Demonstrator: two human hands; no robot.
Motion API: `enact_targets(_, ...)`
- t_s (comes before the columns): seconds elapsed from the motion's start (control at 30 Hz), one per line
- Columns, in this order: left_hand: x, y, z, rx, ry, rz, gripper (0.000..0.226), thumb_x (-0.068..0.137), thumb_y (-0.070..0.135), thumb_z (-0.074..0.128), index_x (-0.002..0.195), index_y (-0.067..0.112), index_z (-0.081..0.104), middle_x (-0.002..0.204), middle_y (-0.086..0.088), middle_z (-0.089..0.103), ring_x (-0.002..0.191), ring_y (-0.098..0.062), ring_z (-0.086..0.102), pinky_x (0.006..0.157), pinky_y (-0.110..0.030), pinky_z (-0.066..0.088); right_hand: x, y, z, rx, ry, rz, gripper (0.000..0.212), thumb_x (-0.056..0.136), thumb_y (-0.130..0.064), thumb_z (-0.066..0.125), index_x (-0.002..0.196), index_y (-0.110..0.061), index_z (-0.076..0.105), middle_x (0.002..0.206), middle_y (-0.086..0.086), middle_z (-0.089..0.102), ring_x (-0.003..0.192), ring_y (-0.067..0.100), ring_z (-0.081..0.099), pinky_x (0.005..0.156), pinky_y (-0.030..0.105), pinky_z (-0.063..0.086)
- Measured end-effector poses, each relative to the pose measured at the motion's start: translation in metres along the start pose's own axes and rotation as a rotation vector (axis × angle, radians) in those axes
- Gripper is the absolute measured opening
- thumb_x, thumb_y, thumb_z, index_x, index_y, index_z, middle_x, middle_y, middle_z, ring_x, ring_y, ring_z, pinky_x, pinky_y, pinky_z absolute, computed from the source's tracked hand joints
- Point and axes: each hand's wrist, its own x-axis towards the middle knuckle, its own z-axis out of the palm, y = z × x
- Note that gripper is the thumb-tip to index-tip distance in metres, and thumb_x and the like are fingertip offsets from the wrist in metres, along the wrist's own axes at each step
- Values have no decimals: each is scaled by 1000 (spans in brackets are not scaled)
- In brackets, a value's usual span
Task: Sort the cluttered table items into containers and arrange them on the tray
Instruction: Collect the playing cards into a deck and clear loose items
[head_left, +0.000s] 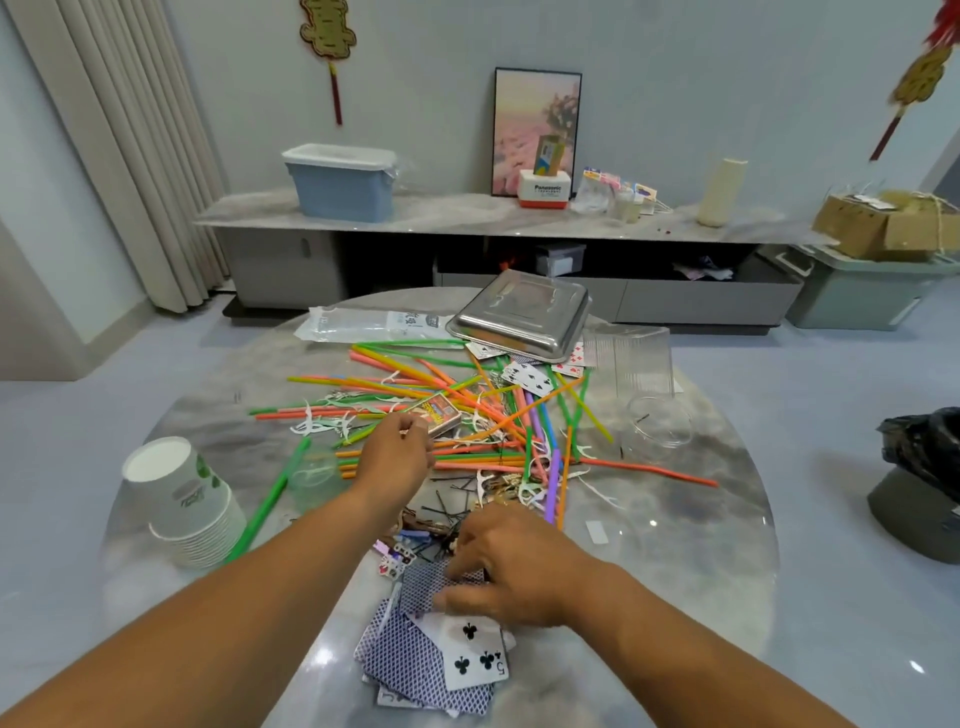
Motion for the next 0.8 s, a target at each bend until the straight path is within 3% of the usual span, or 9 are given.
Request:
enact_targets(0.13, 23, 10, 1, 23, -43, 50, 15, 108, 31, 45, 100, 23, 54, 107, -11, 63, 90, -25, 66, 83, -48, 57, 25, 26, -18, 314, 286, 344, 23, 98, -38, 62, 106, -25, 79, 99, -1, 70, 95, 13, 61, 87, 41, 51)
enact_targets(0.23, 51, 21, 4, 24, -62, 89, 13, 108, 31, 45, 108, 22, 56, 116, -9, 62, 96, -20, 65, 88, -47, 56, 49, 66, -43, 642, 470, 646, 24, 98, -24, 65, 120, -18, 73, 111, -1, 74, 94, 9, 67, 92, 33, 56)
enact_targets(0.3, 77, 29, 8, 79, -82, 137, 26, 108, 31, 45, 129, 20, 54, 124, -5, 58, 101, -18, 62, 93, -47, 53, 70, 101, -59, 857, 551, 765, 31, 98, -18, 65, 127, -8, 67, 106, 5, 73, 85, 12, 66, 88, 34, 58)
enact_targets(0.4, 122, 39, 19, 162, -142, 193, 42, 109, 29, 41, 151, 25, 39, 128, 5, 47, 84, -1, 54, 72, -27, 49, 110, 152, -84, 1256, 716, 934, 34, 98, -8, 64, 129, 4, 58, 97, 12, 64, 79, 21, 66, 70, 31, 63)
enact_targets(0.47, 150, 46, 30, 195, -199, 207, 48, 109, 25, 41, 156, 30, 32, 126, 8, 48, 78, -2, 54, 67, -26, 48, 132, 185, -95, 1369, 809, 1029, 33, 99, -5, 62, 129, 5, 53, 104, 17, 60, 73, 24, 65, 53, 26, 61)
enact_targets(0.53, 178, 50, 42, 291, -230, 262, 54, 107, 19, 44, 158, 31, 29, 142, 1, 51, 113, -28, 62, 87, -42, 54, 149, 213, -98, 1399, 850, 1108, 32, 100, -4, 58, 130, 3, 50, 114, 23, 56, 64, 24, 62, 41, 24, 55)
enact_targets(0.6, 209, 49, 57, 538, -247, 366, 59, 106, 15, 47, 159, 27, 26, 162, -5, 33, 148, -34, 31, 116, -47, 34, 164, 236, -92, 1410, 852, 1189, 27, 100, -4, 54, 127, -3, 51, 116, 22, 55, 58, 23, 60, 35, 22, 49)
enact_targets(0.67, 234, 45, 70, 786, -260, 444, 65, 103, 14, 50, 160, 25, 22, 166, -4, 23, 154, -26, 14, 123, -45, 21, 174, 250, -84, 1417, 868, 1231, 27, 101, -4, 53, 127, -7, 52, 117, 19, 55, 60, 22, 58, 33, 20, 46)
enact_targets(0.8, 268, 37, 93, 1054, -332, 448, 75, 99, 17, 53, 161, 30, 12, 164, -4, 21, 154, -26, 7, 122, -51, 19, 189, 271, -75, 1461, 885, 1244, 21, 100, -4, 49, 120, -10, 52, 137, 19, 54, 53, 20, 60, 33, 17, 40)
